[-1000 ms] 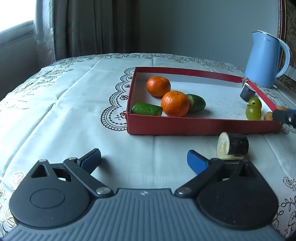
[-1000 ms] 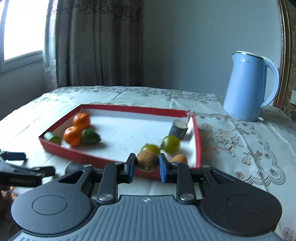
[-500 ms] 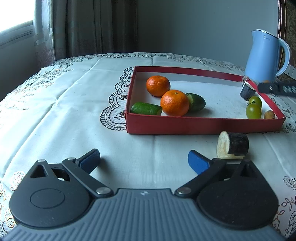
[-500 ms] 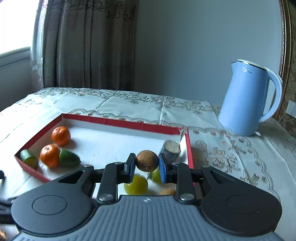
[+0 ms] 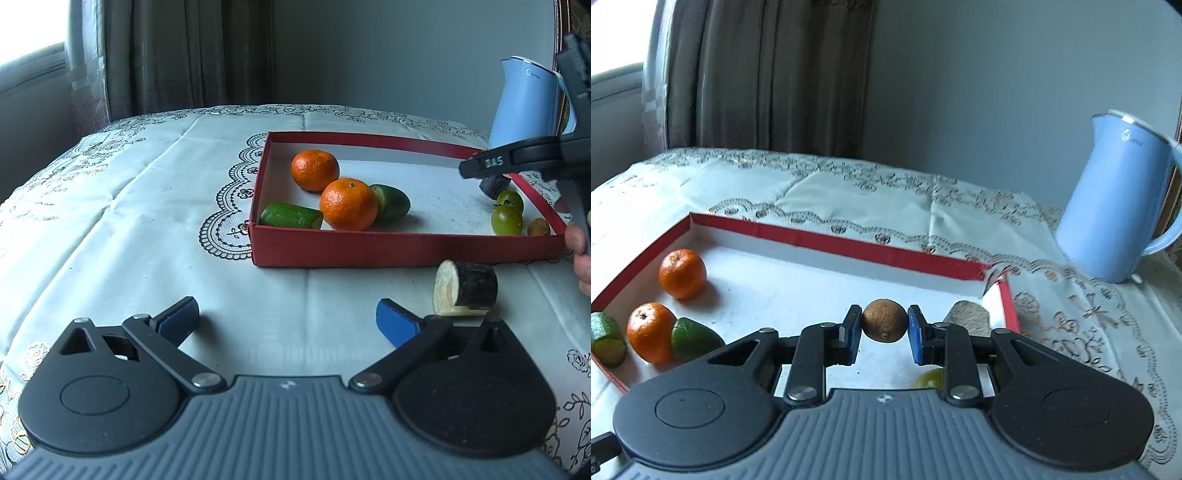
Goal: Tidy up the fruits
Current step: 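Carry the brown fruit into the tray and open the right gripper, then withdraw the right gripper from the tray, then grasp the dark-skinned yam slice with the left gripper, then carry the yam slice into the tray and open the left gripper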
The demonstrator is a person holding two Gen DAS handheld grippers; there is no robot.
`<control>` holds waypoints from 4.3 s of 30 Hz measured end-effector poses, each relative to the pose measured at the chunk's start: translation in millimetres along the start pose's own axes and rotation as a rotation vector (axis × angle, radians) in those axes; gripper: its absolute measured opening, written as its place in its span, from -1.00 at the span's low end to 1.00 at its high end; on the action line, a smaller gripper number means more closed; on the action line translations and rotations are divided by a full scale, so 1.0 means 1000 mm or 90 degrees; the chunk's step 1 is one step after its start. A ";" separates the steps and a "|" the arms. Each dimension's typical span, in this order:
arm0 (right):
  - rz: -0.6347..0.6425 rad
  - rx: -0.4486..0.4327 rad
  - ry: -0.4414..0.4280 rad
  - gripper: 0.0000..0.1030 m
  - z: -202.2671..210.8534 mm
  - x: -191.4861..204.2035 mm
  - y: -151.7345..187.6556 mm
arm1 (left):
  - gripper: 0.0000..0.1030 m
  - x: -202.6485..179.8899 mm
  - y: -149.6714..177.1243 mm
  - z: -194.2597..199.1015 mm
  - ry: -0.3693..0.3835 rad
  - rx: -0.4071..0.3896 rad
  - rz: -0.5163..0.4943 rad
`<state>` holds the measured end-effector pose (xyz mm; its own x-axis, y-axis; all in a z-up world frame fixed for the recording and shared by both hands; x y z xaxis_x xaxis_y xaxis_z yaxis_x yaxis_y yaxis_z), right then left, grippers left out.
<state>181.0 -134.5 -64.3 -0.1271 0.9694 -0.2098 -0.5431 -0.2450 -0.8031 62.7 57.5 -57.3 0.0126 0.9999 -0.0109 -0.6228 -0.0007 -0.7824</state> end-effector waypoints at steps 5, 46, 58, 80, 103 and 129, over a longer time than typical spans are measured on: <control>-0.016 0.040 -0.021 -0.50 -0.018 0.000 0.001 | 1.00 0.000 0.000 0.000 0.001 0.000 0.000; -0.102 0.032 0.003 0.57 0.083 -0.058 0.107 | 1.00 -0.010 -0.004 0.026 -0.002 -0.008 0.013; -0.103 0.032 -0.002 0.65 0.082 -0.057 0.107 | 1.00 -0.075 -0.011 0.028 0.052 -0.027 -0.072; -0.103 0.032 -0.003 0.67 0.082 -0.056 0.107 | -0.40 -0.092 -0.012 -0.003 0.066 0.001 -0.081; -0.103 0.031 -0.003 0.68 0.082 -0.057 0.108 | -0.42 -0.113 -0.081 0.009 0.071 -0.086 -0.104; -0.103 0.031 -0.003 0.70 0.081 -0.057 0.108 | -0.09 -0.106 -0.094 -0.096 -0.017 -0.006 -0.057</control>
<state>62.1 -214.9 -93.9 -0.0383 0.9963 -0.0769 -0.5966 -0.0845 -0.7980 195.3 -50.5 -42.5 0.0475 0.9960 0.0753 -0.6128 0.0886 -0.7853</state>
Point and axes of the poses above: each gripper's, at about its wrist camera, not at the fingertips, and z roughly against the way its jaws point, x to its left, y to its underside, the point moved 3 cm from there along -z, roughly the way its jaws point, and after that the axes turned 1 degree about z, right-handed, at the moved point
